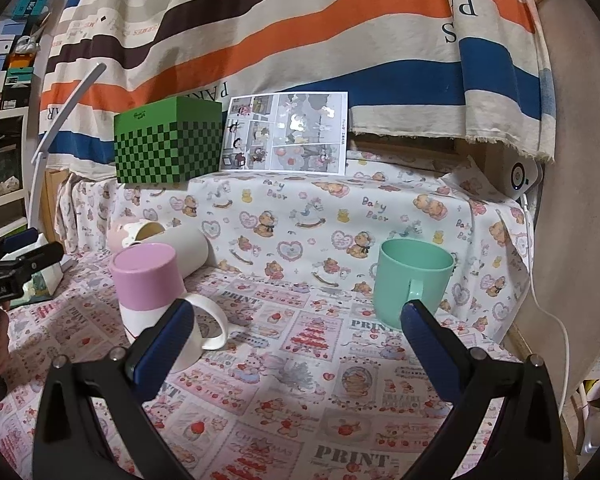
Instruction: Flip cup upside down
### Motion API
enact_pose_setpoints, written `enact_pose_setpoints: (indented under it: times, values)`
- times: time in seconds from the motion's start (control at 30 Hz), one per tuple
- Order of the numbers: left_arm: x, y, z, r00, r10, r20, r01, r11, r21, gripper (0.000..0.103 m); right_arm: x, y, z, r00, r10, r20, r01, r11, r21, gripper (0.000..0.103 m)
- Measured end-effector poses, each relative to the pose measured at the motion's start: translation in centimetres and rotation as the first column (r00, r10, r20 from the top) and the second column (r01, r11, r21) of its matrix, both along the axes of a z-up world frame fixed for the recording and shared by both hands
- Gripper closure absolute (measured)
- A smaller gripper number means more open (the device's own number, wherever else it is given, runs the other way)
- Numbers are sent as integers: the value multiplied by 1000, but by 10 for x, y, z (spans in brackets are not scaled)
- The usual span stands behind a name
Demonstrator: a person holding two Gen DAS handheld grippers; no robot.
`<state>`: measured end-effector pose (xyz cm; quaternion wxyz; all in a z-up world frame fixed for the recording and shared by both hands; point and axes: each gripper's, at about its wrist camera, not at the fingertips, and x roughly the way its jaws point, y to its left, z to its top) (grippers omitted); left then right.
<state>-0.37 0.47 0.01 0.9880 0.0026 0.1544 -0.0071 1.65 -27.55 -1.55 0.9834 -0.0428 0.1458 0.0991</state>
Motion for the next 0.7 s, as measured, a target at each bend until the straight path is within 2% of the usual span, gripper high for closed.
enact_pose_setpoints:
  times: [0.7]
  values:
    - [-1,-2,0,1000,12,-9,-12,1000,12,0,-2,0,0,1000,-8,3,8,1000,-2,0]
